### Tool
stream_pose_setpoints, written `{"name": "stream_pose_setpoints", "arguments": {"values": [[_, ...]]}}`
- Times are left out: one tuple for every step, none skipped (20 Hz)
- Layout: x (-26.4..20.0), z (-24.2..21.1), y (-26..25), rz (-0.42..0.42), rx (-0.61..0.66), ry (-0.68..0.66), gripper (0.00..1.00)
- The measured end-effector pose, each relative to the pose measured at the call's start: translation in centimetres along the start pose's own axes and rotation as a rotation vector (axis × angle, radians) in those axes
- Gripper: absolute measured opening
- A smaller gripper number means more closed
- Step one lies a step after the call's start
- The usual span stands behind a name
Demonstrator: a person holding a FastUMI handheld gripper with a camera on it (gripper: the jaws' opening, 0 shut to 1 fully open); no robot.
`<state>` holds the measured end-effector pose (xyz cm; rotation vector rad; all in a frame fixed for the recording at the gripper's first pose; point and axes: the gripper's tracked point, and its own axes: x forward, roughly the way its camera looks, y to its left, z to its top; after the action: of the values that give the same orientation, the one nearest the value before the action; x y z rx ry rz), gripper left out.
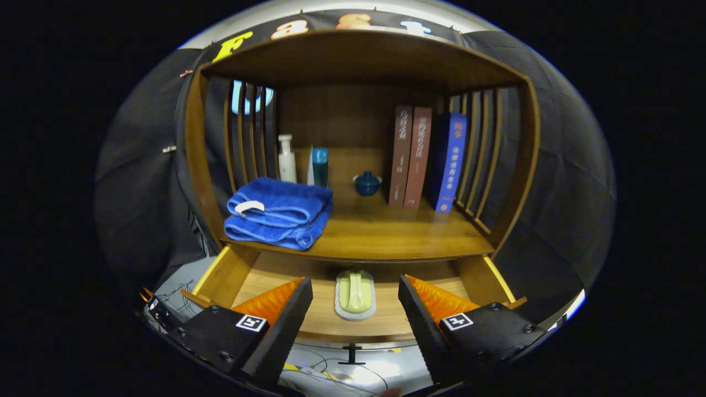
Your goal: Pull open the drawer, take out the items inside it, and place them on the countertop above the cabinet.
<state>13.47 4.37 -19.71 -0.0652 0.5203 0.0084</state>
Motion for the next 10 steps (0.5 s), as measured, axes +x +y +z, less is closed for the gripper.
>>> {"name": "stream_pose_setpoints", "arguments": {"values": [[1.5, -0.5, 0.1, -0.003, -0.009, 0.044, 0.99], [2.9, -1.1, 0.0, -0.011, -0.014, 0.092, 0.99], [4.2, -1.7, 0.1, -0.012, -0.007, 0.132, 0.99], [5.4, -2.5, 0.0, -0.017, 0.000, 0.173, 0.99], [6.6, -3.2, -0.4, -0.034, 0.005, 0.204, 0.99], [7.6, -3.8, -0.5, -0.040, 0.013, 0.235, 0.99], [8.7, -4.5, -0.6, -0.040, 0.022, 0.265, 0.98], [9.5, -5.1, -0.5, -0.031, 0.033, 0.301, 0.97], [10.3, -5.6, -0.4, -0.024, 0.044, 0.328, 0.95], [11.2, -6.1, -0.5, -0.020, 0.051, 0.352, 0.95]]}}
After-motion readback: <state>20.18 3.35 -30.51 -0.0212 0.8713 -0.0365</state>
